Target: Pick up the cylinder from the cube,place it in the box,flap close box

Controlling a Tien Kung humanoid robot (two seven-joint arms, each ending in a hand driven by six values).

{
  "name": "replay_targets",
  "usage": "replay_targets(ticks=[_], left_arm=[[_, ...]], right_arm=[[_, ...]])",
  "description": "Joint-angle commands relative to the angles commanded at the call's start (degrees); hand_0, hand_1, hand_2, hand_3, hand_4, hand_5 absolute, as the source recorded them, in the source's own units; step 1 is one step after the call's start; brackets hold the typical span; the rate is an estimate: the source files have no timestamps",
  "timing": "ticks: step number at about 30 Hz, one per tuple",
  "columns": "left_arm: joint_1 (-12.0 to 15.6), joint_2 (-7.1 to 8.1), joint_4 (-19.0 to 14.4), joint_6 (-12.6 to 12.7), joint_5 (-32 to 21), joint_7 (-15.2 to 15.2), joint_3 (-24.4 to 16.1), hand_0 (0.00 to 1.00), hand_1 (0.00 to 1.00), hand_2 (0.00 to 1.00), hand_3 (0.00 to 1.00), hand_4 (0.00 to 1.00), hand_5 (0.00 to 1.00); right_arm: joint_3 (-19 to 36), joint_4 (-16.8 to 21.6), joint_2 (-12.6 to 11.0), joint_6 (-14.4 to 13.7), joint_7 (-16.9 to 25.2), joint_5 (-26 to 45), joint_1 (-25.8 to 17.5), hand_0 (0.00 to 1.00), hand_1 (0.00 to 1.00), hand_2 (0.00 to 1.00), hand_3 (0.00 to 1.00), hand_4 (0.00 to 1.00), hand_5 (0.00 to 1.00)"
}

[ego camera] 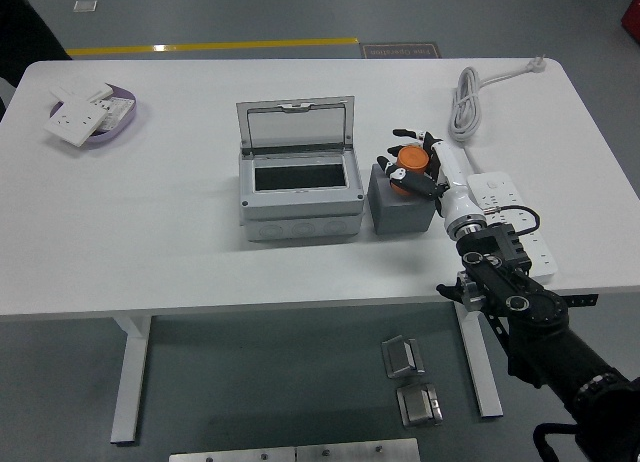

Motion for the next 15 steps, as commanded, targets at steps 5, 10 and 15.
replay_targets(ticks=[5, 10, 15], left_arm=[[-0.02, 0.0, 0.0, -0.01, -0.01, 0.0, 0.09, 0.585, 0.627, 0.58, 0.594, 0.625, 0.203], [-0.16, 0.06, 0.0, -0.03, -0.08, -0.11, 0.29, 0.585, 0.628, 0.58, 0.594, 0.625, 0.203], [-0.32, 0.07, 0.0, -0.06, -0.33, -0.43, 0.64, 0.585, 0.628, 0.581, 0.592, 0.625, 0.197]], right_arm=[[-0.21, 0.06, 0.0, -0.01, 0.05, 0.36, 0.02, 0.605, 0.625, 0.537, 0.659, 0.812, 0.129], [-0.65, 0.33, 0.0, 0.1, 0.04, 0.69, 0.14, 0.613, 0.624, 0.539, 0.631, 0.586, 0.143], [-1.02, 0.44, 0.0, 0.14, 0.13, 1.17, 0.2, 0.677, 0.637, 0.549, 0.542, 0.595, 0.022]])
